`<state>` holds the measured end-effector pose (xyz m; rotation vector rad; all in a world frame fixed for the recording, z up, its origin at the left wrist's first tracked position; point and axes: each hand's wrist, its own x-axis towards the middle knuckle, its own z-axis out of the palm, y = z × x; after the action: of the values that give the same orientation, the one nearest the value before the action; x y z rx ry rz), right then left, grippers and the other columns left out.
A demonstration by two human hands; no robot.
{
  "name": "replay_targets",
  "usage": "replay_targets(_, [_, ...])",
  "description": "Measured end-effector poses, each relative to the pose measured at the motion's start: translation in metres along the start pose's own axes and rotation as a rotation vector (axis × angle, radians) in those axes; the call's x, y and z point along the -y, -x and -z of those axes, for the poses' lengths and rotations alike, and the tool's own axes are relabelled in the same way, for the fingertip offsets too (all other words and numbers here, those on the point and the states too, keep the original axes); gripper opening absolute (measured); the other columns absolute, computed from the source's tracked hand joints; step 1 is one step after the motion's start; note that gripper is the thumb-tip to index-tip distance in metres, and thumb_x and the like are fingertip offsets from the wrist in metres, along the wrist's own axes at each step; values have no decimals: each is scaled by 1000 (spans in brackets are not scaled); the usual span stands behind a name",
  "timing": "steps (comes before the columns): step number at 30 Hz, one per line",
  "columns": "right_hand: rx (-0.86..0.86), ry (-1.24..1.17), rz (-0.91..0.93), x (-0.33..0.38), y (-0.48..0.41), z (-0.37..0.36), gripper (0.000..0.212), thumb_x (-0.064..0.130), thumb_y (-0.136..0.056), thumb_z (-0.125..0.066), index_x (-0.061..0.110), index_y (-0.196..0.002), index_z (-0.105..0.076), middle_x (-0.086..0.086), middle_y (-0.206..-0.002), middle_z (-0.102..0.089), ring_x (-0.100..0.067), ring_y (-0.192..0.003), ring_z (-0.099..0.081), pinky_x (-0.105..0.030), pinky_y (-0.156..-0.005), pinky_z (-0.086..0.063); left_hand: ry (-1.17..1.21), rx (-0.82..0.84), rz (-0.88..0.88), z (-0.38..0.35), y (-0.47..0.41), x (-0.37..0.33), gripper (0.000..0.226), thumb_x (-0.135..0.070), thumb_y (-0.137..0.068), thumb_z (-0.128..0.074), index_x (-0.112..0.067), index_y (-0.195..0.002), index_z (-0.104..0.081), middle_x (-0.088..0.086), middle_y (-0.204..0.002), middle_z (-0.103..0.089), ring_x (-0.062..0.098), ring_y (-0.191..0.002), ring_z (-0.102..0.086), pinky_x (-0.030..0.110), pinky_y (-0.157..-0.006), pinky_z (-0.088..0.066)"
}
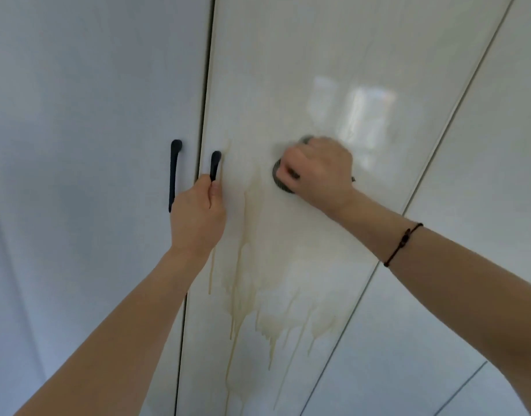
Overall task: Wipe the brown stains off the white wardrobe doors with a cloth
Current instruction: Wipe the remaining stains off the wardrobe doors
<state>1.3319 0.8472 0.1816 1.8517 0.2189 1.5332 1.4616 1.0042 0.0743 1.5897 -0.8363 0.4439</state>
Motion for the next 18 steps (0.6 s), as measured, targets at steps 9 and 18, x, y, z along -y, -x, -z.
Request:
replay_targets(9, [-86, 122, -326, 34, -30, -33, 20, 13, -71, -68, 14, -59, -52, -5, -53, -44, -27, -50, -42, -35, -47, -30, -11, -32, -33, -8, 0, 8, 32, -34, -102, -31, -17, -77, -44, -5, -51, -41, 22, -44, -42, 41, -43, -39])
replay_targets(18, [253, -110, 53, 115, 105, -25, 32, 10, -74, -77, 18, -60, -50, 1, -55, -39, -21, -53, -40, -32, -50, -31, 41, 159, 23, 14, -10, 4, 41, -44, -95, -30, -15, -74, -51, 7, -62, -61, 28, -58, -59, 53, -61, -52])
